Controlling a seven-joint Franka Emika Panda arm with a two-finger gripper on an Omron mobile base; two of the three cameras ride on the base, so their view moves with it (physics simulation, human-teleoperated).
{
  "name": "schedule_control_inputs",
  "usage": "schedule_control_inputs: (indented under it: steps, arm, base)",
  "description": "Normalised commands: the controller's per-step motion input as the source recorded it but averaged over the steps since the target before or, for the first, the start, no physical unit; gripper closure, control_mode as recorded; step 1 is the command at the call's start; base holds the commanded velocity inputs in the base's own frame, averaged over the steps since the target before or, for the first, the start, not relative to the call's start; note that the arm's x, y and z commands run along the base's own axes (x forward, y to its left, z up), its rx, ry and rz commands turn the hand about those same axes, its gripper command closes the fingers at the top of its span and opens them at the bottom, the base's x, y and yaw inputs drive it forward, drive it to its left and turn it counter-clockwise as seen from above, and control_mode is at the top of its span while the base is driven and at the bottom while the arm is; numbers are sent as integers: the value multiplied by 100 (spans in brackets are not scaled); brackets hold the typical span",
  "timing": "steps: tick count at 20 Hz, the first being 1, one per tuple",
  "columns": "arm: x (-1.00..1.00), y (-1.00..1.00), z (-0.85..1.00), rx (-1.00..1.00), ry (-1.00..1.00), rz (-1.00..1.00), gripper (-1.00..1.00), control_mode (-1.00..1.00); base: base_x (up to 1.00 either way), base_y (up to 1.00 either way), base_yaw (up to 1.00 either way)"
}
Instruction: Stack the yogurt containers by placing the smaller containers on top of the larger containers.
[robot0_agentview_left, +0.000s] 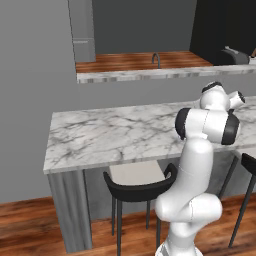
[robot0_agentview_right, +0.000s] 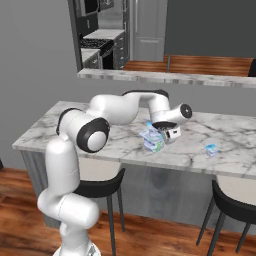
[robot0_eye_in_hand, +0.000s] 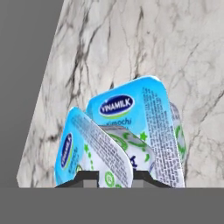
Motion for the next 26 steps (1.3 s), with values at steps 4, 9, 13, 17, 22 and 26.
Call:
schedule_control_inputs:
  steps: [4, 9, 13, 17, 22, 26]
  arm:
    - [1, 0, -12, 0, 0, 0, 100, -100]
    - [5, 0, -10, 0, 0, 0, 100, -100]
    - [9, 0, -9, 0, 0, 0, 100, -100]
    - [12, 0, -9, 0, 0, 0, 100, -100]
    - [3, 0, -10, 0, 0, 0, 100, -100]
    - [0, 0, -10, 0, 0, 0, -100, -100]
  base:
    - [0, 0, 0]
    - [0, 0, 0]
    - [0, 0, 0]
    - [0, 0, 0]
    - [0, 0, 0]
    - [0, 0, 0]
